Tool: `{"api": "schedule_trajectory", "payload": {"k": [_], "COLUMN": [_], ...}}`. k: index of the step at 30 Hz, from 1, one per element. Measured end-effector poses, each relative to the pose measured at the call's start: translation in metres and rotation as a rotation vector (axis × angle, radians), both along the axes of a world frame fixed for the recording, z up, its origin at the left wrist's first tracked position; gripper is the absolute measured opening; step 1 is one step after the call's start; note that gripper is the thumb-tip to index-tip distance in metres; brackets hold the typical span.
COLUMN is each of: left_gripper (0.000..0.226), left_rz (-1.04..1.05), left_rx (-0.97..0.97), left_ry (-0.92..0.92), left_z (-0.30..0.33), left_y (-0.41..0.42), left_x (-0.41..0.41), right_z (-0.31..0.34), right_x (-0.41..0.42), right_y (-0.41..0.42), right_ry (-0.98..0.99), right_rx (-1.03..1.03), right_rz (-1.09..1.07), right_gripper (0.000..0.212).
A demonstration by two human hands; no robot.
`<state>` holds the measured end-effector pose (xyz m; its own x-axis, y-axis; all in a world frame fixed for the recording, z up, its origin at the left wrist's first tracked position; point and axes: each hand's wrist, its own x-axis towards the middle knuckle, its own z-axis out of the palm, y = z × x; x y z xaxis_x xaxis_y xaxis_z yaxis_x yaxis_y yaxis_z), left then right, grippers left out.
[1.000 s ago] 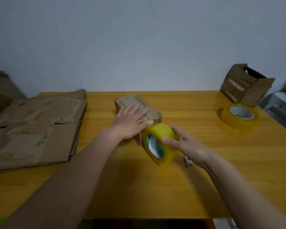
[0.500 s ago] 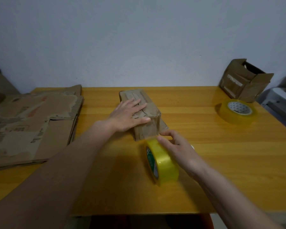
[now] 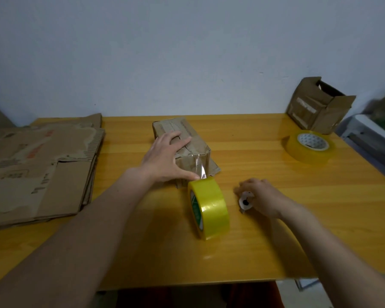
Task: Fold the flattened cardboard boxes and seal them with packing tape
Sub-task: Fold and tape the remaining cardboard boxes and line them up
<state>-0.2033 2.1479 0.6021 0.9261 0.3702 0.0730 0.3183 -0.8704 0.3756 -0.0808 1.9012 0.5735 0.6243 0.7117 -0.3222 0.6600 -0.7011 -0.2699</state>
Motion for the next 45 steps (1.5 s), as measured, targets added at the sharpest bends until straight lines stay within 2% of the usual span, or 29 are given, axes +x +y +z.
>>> {"api": "schedule_trajectory", "payload": {"k": [3,8,10,12,13,15,18,21,22,24,26,28,31,36,45], "left_gripper": [0.118,0.118,0.120,0.123,0.124,0.129,0.134,0.133,0.123,0.085,0.051,0.026,0.010,0.005,0.008], "left_rz": [0.010,-0.039,-0.082,-0.116,-0.122,-0.118,-0.056,0.269,0.425,0.668,0.721,0.678,0.630,0.620,0.612], "left_rx": [-0.020,-0.045,-0.039,-0.021,-0.022,-0.042,-0.076,-0.210,-0.344,-0.746,-1.170,-1.397,-1.445,-1.481,-1.507], "left_ry": [-0.016,-0.026,-0.032,-0.026,-0.022,-0.032,-0.102,-0.317,-0.428,-0.557,-0.485,-0.431,-0.421,-0.437,-0.459], "left_z": [0.000,0.001,0.002,0.002,0.003,0.001,-0.002,-0.009,-0.016,-0.030,-0.045,-0.049,-0.045,-0.039,-0.034], "left_y": [0.000,0.005,0.007,0.008,0.007,0.005,-0.002,-0.028,-0.039,-0.063,-0.074,-0.074,-0.067,-0.068,-0.072], "left_x": [0.000,0.001,0.004,0.007,0.008,0.009,0.005,-0.010,-0.015,-0.022,-0.018,-0.013,-0.007,-0.007,-0.007], "right_z": [0.005,0.017,0.023,0.033,0.039,0.048,0.045,0.040,0.041,0.041,0.041,0.041,0.040,0.032,0.036], "right_x": [0.004,0.014,0.015,0.006,-0.001,-0.014,-0.019,-0.017,-0.017,-0.020,-0.021,-0.021,-0.021,-0.023,-0.032], "right_y": [0.002,-0.006,-0.005,0.004,0.013,0.035,0.061,0.067,0.067,0.068,0.069,0.069,0.070,0.062,0.062], "right_ry": [0.031,0.157,0.229,0.272,0.283,0.270,0.199,0.159,0.163,0.152,0.116,0.083,0.025,-0.302,-0.442], "right_rx": [0.051,-0.025,0.225,0.670,0.827,0.942,0.828,0.760,0.763,0.778,0.779,0.756,0.736,0.843,0.753], "right_rz": [-0.031,-0.018,-0.039,-0.041,-0.011,0.091,0.167,0.132,0.122,0.129,0.148,0.165,0.193,0.314,0.448], "right_gripper": [0.034,0.007,0.014,0.011,0.012,0.019,0.022,0.021,0.019,0.015,0.012,0.009,0.011,0.013,0.012]}}
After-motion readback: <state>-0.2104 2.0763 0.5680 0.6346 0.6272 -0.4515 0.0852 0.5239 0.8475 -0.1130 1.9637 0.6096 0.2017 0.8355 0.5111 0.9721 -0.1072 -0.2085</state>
